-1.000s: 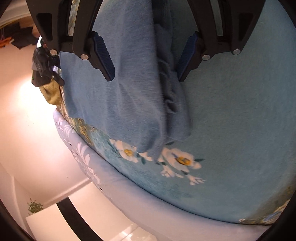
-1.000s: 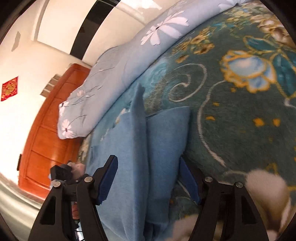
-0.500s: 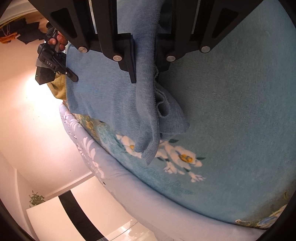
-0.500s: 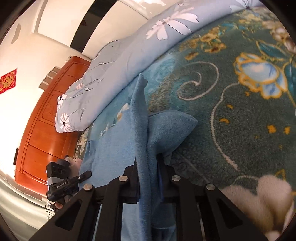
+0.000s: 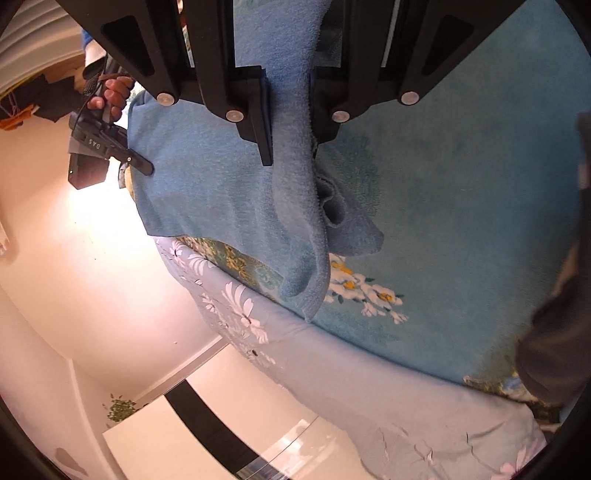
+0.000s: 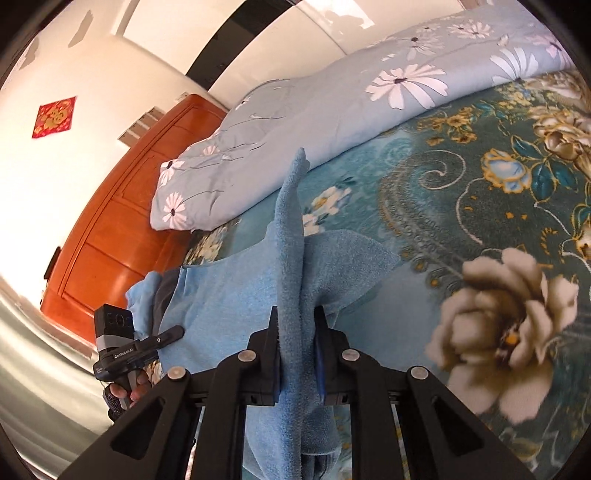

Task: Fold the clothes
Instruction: 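Lift the folded sweatshirt with both grippers and carry it toward the clothes stack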

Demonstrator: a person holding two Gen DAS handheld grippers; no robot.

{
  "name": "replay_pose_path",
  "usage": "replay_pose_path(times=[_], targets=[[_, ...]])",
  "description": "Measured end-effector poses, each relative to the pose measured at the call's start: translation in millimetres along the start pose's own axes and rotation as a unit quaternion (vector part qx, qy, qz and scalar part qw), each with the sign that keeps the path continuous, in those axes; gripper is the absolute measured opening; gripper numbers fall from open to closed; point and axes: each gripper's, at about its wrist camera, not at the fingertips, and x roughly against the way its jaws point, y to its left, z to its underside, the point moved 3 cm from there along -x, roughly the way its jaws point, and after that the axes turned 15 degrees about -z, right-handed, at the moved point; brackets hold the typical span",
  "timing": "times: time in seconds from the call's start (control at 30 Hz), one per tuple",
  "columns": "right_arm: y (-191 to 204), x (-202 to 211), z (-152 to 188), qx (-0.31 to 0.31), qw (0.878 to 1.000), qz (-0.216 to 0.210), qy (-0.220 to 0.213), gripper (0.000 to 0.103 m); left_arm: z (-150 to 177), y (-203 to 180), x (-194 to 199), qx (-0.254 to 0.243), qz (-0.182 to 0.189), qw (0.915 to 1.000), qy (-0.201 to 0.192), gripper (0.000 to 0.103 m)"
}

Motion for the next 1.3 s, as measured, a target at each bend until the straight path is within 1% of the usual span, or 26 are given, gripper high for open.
replay_pose_path(times=[0.13,0.23,0.33,0.43,0.57,0.7,0.8,0.83,0.9,0.97,1.07,1.17,1.3], targets=[[49,-10,2,0.032,0.999,-0.011,0.008,0.015,-1,18,54,-0.003,-0.006,0.9994,-0.035,0.015],[91,-30,0,0.059,0.998,-0.029,0.015,0.015,-10,37,99,-0.012,-0.031,0.9973,-0.065,0.015],[132,-60,2,0.088,0.994,-0.050,0.031,0.015,-26,66,143,-0.015,-0.065,0.9942,-0.085,0.016],[167,-103,3,0.111,0.989,-0.076,0.054,0.015,-43,107,186,-0.001,-0.098,0.9901,-0.100,0.016],[196,-173,4,0.127,0.982,-0.111,0.080,0.015,-68,166,228,0.020,-0.147,0.9832,-0.108,0.016],[220,-251,6,0.112,0.977,-0.146,0.111,0.015,-90,240,264,0.047,-0.164,0.9780,-0.120,0.016],[227,-303,7,0.083,0.973,-0.171,0.128,0.015,-106,295,287,0.075,-0.181,0.9715,-0.133,0.016],[231,-317,8,0.083,0.973,-0.173,0.131,0.015,-112,311,293,0.079,-0.185,0.9694,-0.140,0.016],[239,-342,9,0.095,0.971,-0.171,0.137,0.015,-122,337,297,0.082,-0.198,0.9657,-0.147,0.016],[247,-365,11,0.105,0.970,-0.168,0.141,0.014,-136,359,293,0.084,-0.219,0.9615,-0.143,0.016],[249,-393,7,0.105,0.970,-0.173,0.136,0.014,-148,384,280,0.092,-0.228,0.9594,-0.138,0.016],[234,-412,6,0.088,0.973,-0.167,0.132,0.014,-156,402,265,0.098,-0.231,0.9591,-0.132,0.016],[208,-432,9,0.062,0.976,-0.150,0.145,0.015,-154,404,247,0.079,-0.244,0.9597,-0.114,0.019]])
